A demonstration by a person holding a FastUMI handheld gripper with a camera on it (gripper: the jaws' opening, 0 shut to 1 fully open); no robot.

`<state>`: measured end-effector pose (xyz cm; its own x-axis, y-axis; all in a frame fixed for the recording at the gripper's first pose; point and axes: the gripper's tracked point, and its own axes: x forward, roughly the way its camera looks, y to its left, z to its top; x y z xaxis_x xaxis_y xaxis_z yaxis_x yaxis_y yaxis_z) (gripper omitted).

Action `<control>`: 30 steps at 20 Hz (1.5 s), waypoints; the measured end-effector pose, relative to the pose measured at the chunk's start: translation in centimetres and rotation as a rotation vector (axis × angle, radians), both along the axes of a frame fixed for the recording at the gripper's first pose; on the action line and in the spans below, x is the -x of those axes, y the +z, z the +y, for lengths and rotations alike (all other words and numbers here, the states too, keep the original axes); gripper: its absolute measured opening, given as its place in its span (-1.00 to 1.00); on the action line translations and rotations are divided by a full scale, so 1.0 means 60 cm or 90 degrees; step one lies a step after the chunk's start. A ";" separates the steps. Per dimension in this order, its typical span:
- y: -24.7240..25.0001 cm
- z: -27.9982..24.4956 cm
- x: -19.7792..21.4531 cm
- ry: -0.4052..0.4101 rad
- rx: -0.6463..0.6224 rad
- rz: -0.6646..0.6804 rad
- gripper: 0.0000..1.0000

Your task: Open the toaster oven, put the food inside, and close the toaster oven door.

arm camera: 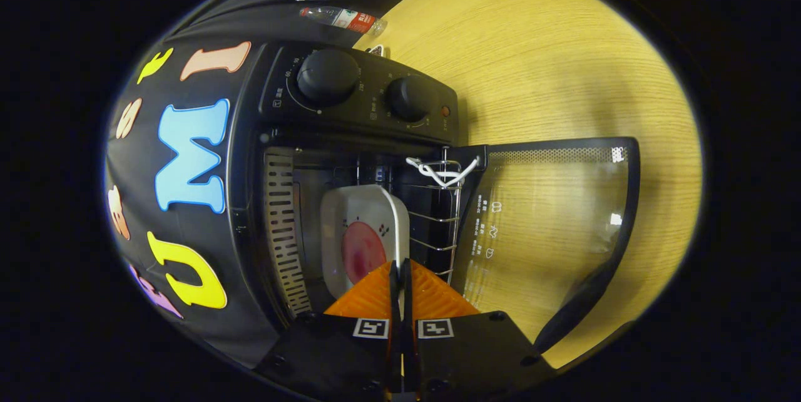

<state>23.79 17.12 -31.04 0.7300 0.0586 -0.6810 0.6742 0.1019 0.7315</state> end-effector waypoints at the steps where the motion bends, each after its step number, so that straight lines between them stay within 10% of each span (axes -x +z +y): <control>1: 0.000 0.002 0.000 0.002 0.002 -0.001 -0.94; 6: 0.025 0.021 0.013 0.052 -0.010 -0.058 -0.73; 10: 0.050 0.023 0.031 0.094 0.008 -0.082 0.94; 17: 0.087 0.032 0.102 0.219 0.007 -0.085 0.95; 30: 0.060 -0.009 0.233 0.506 0.274 -0.080 0.95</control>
<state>9.81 16.57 -27.45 0.6534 0.3351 -0.6788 0.2072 0.7832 0.5862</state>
